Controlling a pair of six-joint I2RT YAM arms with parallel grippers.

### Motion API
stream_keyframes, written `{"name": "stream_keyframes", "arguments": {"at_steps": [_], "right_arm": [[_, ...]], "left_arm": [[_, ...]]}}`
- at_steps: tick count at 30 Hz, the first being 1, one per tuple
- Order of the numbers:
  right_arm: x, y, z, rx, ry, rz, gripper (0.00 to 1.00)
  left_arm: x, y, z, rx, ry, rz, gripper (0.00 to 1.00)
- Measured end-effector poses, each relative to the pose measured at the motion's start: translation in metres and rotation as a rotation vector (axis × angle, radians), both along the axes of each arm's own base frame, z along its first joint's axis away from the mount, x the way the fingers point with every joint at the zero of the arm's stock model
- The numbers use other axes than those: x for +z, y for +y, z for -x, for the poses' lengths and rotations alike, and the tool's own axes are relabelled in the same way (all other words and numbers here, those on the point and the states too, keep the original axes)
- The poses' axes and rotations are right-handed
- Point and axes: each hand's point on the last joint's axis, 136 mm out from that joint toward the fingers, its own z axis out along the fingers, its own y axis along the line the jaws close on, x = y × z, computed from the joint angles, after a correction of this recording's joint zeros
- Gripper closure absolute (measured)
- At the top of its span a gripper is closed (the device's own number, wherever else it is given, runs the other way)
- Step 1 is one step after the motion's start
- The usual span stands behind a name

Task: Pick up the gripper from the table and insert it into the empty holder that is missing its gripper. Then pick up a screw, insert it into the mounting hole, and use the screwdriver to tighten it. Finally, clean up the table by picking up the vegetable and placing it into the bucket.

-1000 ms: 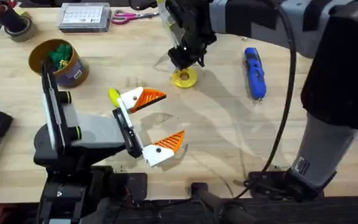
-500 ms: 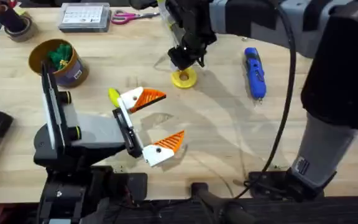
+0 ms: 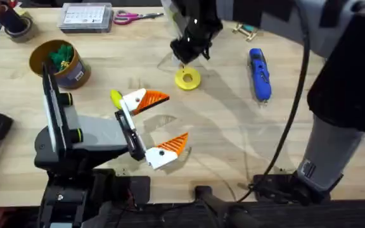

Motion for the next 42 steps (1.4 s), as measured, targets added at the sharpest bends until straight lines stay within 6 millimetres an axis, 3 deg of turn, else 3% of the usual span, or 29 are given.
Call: {"name": "stream_keyframes", "arguments": {"at_steps": [4,12,19,24,33,42], "right_arm": [[0.038,0.0,-0.002,-0.001,-0.021,-0.013,0.994],[0.135,-0.007,0.005,0.007,-0.104,-0.065,0.994],[0.181,-0.016,0.019,0.017,-0.133,-0.08,0.994],[0.199,-0.02,0.025,0.026,-0.152,-0.089,0.995],[0.211,-0.013,0.035,0.098,-0.192,-0.094,0.995],[0.199,-0.011,0.049,0.148,-0.185,-0.076,0.995]], "left_arm": [[0.0,0.0,0.0,0.0,0.0,0.0,0.015],[0.0,0.0,0.0,0.0,0.0,0.0,0.015],[0.0,0.0,0.0,0.0,0.0,0.0,0.015],[0.0,0.0,0.0,0.0,0.0,0.0,0.015],[0.0,0.0,0.0,0.0,0.0,0.0,0.015],[0.0,0.0,0.0,0.0,0.0,0.0,0.015]]}}
